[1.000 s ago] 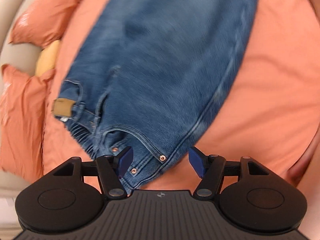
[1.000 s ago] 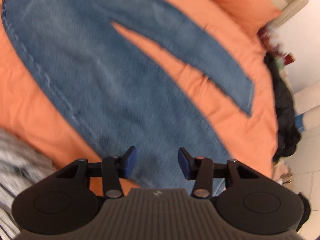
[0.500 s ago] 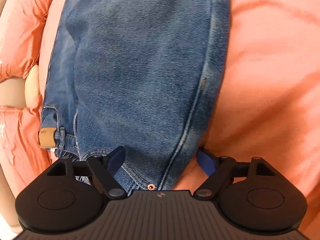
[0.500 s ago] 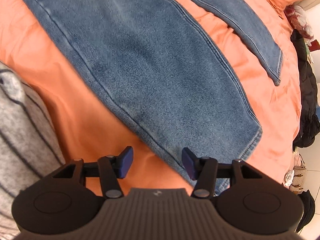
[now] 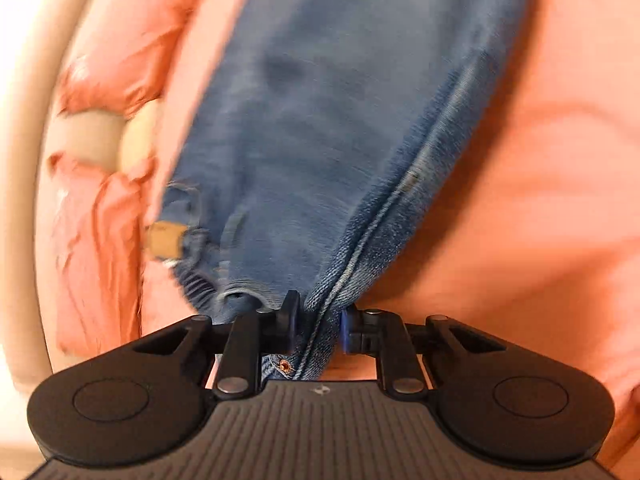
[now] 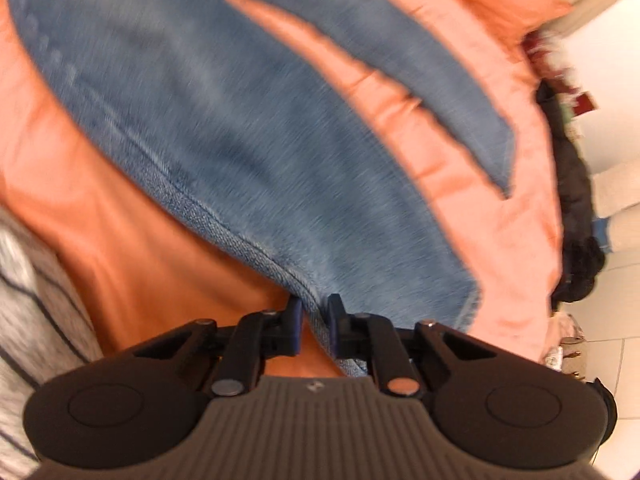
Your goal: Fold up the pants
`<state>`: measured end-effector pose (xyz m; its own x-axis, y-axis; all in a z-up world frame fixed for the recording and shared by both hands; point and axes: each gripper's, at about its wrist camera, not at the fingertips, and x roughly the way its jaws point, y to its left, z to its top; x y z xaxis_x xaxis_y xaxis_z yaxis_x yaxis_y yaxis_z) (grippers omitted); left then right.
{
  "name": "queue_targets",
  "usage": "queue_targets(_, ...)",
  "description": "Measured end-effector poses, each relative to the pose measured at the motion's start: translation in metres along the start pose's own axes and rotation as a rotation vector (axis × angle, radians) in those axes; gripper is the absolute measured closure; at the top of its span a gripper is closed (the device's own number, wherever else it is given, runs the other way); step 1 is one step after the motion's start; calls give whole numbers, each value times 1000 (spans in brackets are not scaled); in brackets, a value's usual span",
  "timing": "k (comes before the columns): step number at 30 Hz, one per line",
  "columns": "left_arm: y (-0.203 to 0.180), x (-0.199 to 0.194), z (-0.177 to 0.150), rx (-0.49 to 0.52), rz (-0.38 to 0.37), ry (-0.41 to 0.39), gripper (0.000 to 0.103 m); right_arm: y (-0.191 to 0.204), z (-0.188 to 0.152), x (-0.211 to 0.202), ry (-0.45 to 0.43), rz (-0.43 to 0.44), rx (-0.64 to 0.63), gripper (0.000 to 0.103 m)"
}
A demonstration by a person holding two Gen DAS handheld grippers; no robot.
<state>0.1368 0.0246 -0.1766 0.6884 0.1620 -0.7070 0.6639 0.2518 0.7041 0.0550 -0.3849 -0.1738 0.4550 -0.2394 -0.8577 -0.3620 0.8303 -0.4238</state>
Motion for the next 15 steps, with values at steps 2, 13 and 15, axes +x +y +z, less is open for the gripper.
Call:
queue_targets(2, 24, -13, 3, -91, 9, -24, 81, -8, 9, -16, -32, -61, 27, 100)
queue_targets(13, 142, -60, 26, -357, 31, -131, 82, -74, 65, -99, -182, -317, 166, 103)
queue_targets(15, 158, -47, 36, -359, 37, -110, 82, -77, 85, -89, -172, -346, 146, 103)
